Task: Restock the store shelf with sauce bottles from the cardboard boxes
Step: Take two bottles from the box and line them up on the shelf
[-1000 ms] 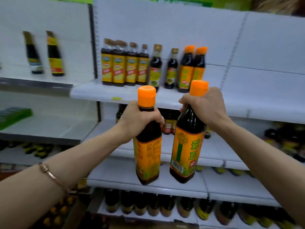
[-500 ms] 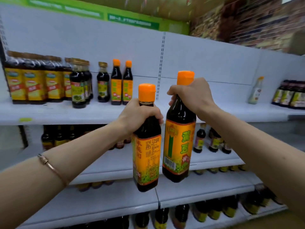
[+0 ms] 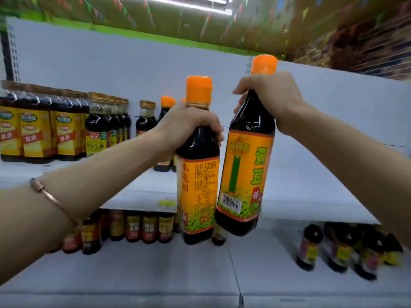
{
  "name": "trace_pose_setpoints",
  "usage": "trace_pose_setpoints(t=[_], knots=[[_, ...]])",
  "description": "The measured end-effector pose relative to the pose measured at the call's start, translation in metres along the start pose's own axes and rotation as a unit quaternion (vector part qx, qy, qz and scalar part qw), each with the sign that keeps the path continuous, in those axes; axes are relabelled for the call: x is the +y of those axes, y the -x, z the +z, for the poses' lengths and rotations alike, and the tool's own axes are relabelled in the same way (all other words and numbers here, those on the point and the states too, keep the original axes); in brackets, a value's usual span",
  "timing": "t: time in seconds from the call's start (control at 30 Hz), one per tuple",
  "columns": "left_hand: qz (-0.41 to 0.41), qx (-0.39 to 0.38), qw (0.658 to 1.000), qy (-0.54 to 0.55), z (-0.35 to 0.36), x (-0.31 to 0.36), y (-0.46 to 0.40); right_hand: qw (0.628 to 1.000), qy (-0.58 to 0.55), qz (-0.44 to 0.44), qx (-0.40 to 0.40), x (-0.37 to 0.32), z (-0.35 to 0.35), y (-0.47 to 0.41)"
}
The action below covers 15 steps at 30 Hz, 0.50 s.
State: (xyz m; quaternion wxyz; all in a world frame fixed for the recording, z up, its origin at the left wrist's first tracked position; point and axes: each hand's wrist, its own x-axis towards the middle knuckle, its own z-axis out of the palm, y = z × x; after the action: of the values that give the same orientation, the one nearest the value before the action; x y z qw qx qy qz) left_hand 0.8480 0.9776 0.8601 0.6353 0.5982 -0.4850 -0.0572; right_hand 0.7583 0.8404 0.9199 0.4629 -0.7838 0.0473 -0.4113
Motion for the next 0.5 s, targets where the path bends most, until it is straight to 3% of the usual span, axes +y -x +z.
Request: trace_pose_setpoints(t=[0.5], knots=[[-0.04, 0.113, 0.989, -0.092, -0.049, -0.056, -0.108, 0.996, -0.024, -0.011, -0.087, 0.086, 0.071, -0.146]])
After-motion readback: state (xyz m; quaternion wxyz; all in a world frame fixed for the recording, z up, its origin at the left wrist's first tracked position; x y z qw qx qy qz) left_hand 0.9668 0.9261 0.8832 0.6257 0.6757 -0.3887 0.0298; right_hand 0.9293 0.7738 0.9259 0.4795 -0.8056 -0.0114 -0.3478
